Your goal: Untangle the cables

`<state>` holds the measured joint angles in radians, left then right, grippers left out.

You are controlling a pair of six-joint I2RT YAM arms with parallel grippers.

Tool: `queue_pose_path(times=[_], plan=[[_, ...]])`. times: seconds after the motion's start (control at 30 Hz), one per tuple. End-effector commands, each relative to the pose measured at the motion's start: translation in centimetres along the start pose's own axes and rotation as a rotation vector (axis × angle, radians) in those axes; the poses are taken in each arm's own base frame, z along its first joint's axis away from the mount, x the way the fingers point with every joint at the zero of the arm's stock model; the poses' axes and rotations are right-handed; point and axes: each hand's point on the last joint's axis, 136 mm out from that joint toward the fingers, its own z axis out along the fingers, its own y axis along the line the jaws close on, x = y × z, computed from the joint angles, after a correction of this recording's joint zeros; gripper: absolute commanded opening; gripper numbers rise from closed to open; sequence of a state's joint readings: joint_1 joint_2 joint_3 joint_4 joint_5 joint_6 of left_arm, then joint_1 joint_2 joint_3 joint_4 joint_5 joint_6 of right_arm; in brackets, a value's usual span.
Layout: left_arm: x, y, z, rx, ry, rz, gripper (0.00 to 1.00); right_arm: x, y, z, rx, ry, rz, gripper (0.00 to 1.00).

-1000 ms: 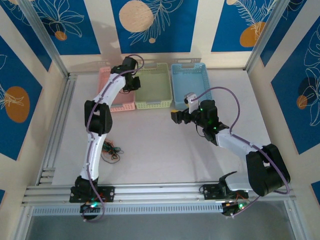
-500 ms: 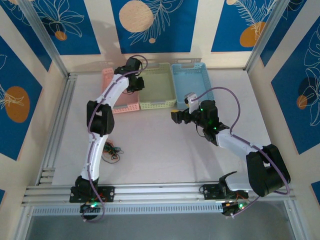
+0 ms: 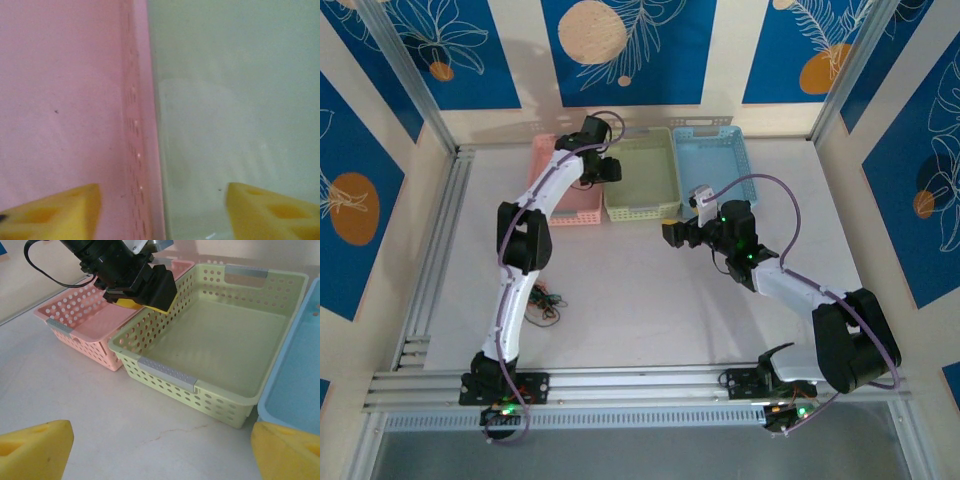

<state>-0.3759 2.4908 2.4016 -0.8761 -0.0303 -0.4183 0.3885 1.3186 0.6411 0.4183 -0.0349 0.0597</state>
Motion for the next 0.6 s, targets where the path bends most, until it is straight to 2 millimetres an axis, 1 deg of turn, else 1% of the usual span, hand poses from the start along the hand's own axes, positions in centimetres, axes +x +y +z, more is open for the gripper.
queue_pose_path(times=[0.0, 0.1, 0.17, 0.23, 0.3, 0.33, 0.37, 0.4, 0.43, 0.47, 0.5, 0.53, 0.57], plan=[[-3.0, 0.0, -5.8, -0.039, -0.122, 0.039, 0.72, -0.7, 0.3, -0.3, -0.017, -0.026, 0.002, 0.92], [-4.9, 0.1, -9.9, -0.056, -0.208, 0.057, 0.74, -0.7, 0.3, -0.4, -0.014, -0.029, 0.001, 0.92], [-5.8, 0.2, -13.3, -0.068, -0.269, 0.066, 0.74, -0.7, 0.3, -0.9, -0.005, -0.045, -0.001, 0.92], [-5.8, 0.2, -16.7, -0.060, -0.319, 0.078, 0.74, -0.8, -0.1, -1.4, 0.020, -0.062, 0.002, 0.92], [-4.8, 0.9, -19.7, -0.058, -0.367, 0.078, 0.74, -0.8, -0.6, -2.1, 0.056, -0.075, 0.012, 0.93], [-3.9, 1.5, -21.2, -0.056, -0.396, 0.071, 0.74, -0.8, -1.1, -2.5, 0.074, -0.082, 0.027, 0.93], [-2.6, 2.4, -22.3, -0.063, -0.416, 0.059, 0.75, -0.9, -1.5, -2.9, 0.087, -0.094, 0.052, 0.94], [-1.2, 3.3, -23.3, -0.067, -0.435, 0.038, 0.80, -0.9, -2.0, -3.3, 0.103, -0.104, 0.079, 0.96], [0.6, 4.3, -24.1, -0.064, -0.449, 0.011, 0.86, -1.0, -2.5, -3.8, 0.119, -0.119, 0.113, 0.98], [2.5, 5.3, -24.6, -0.050, -0.455, -0.018, 0.94, -1.1, -2.9, -4.3, 0.129, -0.137, 0.146, 0.99], [4.2, 6.2, -25.1, -0.042, -0.453, -0.049, 1.00, -1.1, -3.3, -4.7, 0.127, -0.147, 0.191, 0.99], [6.4, 7.2, -25.4, -0.038, -0.431, -0.078, 1.00, -1.4, -3.7, -5.4, 0.117, -0.166, 0.256, 0.99], [8.6, 8.1, -25.4, -0.043, -0.400, -0.096, 1.00, -1.4, -4.5, -6.0, 0.134, -0.180, 0.345, 0.99]])
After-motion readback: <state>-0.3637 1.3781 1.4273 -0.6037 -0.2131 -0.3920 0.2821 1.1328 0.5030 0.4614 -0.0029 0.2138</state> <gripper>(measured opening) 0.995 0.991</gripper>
